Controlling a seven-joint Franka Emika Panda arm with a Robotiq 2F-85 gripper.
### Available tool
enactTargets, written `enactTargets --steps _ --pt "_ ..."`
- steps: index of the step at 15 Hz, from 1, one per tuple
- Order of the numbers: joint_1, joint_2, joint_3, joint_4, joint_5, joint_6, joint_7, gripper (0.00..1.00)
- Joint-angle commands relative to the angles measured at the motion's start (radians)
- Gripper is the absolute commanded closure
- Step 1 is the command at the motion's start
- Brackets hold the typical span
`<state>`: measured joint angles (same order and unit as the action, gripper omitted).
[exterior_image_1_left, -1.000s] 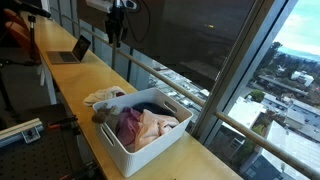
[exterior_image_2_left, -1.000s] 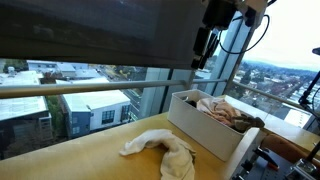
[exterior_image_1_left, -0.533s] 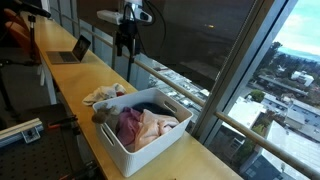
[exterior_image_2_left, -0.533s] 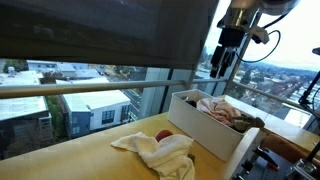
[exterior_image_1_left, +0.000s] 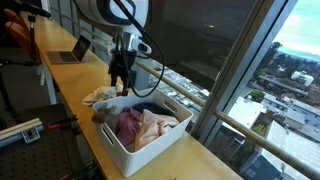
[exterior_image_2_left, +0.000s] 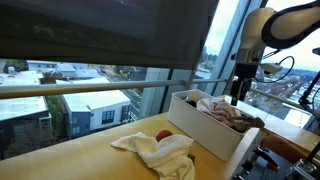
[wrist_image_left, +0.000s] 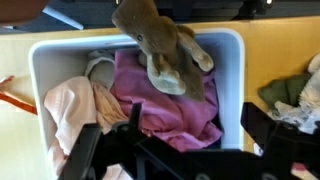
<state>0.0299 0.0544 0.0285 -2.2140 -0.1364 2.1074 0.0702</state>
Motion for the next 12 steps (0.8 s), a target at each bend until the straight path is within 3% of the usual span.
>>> enactTargets --steps 1,12 --pt "-0.016 -0.036 -0.019 -0.088 -0.036 0.044 0.002 0.00" --pt "-0.049 -0.016 -0.056 -0.182 -0.063 0.090 -0.004 0.00"
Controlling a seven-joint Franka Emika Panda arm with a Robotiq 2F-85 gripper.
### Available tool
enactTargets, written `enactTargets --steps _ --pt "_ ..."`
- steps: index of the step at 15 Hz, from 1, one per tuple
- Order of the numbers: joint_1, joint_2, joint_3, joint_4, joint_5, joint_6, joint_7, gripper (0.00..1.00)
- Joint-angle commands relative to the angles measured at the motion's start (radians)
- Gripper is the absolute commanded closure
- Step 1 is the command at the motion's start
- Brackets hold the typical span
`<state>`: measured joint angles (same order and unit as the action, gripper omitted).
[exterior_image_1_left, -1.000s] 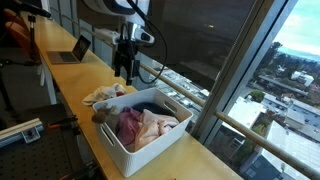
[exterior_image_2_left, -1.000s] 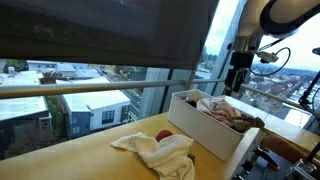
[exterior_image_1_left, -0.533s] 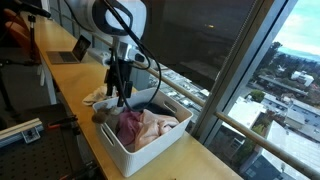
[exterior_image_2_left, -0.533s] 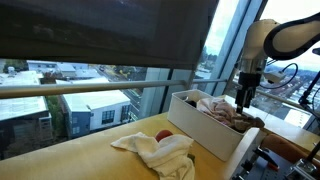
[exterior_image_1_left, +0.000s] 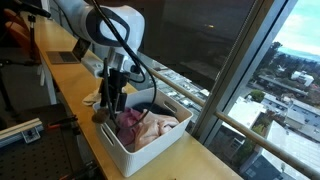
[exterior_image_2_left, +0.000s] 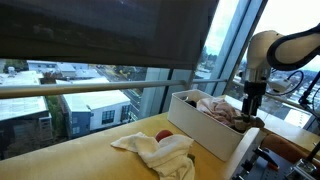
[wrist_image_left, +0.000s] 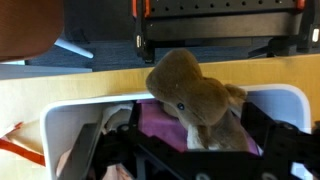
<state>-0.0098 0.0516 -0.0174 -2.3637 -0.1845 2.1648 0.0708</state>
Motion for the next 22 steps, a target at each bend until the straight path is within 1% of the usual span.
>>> enactTargets --steps 1,2,3,4,5,7,12,13,14,15,16,19,22 --pt "-0.011 -0.011 -0.012 -0.037 -0.015 0.038 -0.006 0.00" --pt "-0.014 -0.011 -0.014 -0.044 -0.013 0.046 -0.010 0.25" --pt "-0.017 -0.010 -0.016 -0.049 -0.011 0.052 -0.012 0.26" --pt "-0.020 -0.011 -0.017 -0.054 -0.009 0.056 -0.015 0.32" --pt "-0.022 -0.011 -0.018 -0.057 -0.009 0.061 -0.015 0.42" --pt "-0.023 -0.014 -0.018 -0.063 -0.006 0.064 -0.016 0.58" --pt "-0.019 -0.041 -0.014 -0.063 0.004 0.061 -0.018 0.92" --pt "-0.016 -0.054 -0.012 -0.060 0.005 0.054 -0.018 0.97" --pt "-0.013 -0.077 -0.008 -0.053 0.005 0.039 -0.016 0.94" --pt "-0.010 -0.101 -0.005 -0.044 0.008 0.024 -0.016 0.94" --pt "-0.008 -0.125 -0.003 -0.033 0.009 0.010 -0.017 0.97" --pt "0.005 -0.230 0.014 0.021 0.025 -0.054 -0.021 0.95" --pt "0.033 -0.297 0.052 0.098 0.032 -0.116 -0.008 0.95"
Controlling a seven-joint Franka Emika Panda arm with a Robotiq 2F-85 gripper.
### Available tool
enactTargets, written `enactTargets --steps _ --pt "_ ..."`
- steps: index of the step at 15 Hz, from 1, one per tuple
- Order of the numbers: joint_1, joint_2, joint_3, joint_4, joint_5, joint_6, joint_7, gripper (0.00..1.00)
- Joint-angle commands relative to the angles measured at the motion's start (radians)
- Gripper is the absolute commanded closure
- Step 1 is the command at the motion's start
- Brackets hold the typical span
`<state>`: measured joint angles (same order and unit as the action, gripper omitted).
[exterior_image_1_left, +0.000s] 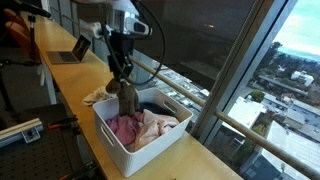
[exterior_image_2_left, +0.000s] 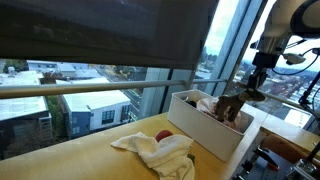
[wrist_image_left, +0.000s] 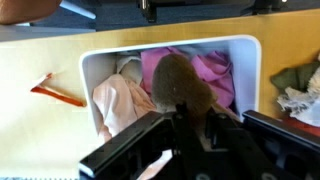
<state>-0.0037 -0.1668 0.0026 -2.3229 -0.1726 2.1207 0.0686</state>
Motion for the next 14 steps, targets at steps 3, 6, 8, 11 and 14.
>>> enactTargets --steps 3,6,8,11,14 --pt "0.071 -0.088 0.088 0.140 0.026 -0.106 0.016 0.95" --pt "0.110 -0.049 0.141 0.210 0.025 -0.104 0.033 0.95" --pt "0.127 -0.013 0.163 0.243 0.022 -0.098 0.040 0.95" --pt "0.138 0.036 0.173 0.264 0.021 -0.090 0.037 0.95" --pt "0.140 0.089 0.166 0.286 0.031 -0.094 0.027 0.95"
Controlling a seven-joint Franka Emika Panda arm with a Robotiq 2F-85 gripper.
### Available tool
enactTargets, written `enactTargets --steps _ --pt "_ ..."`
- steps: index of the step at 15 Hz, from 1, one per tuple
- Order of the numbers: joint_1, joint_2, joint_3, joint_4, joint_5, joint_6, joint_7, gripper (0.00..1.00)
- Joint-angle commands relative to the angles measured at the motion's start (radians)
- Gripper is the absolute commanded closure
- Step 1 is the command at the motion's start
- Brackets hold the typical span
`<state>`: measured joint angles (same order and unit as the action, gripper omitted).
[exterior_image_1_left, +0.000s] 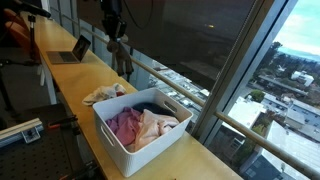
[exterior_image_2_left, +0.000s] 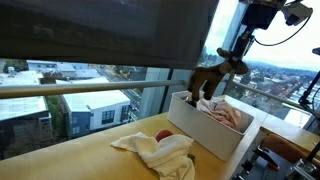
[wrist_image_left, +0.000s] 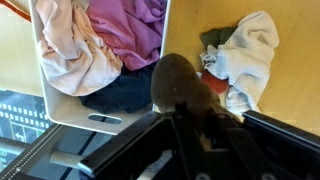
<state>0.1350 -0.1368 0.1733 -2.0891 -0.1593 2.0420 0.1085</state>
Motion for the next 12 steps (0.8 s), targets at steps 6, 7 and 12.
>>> enactTargets --steps 6,7,12 --pt "0.005 0.136 -0.008 0.081 0.022 -0.019 -0.005 0.95" --pt "0.004 0.143 -0.010 0.085 0.022 -0.023 -0.003 0.56" --pt "-0.003 0.156 -0.025 0.090 0.024 -0.027 -0.008 0.27"
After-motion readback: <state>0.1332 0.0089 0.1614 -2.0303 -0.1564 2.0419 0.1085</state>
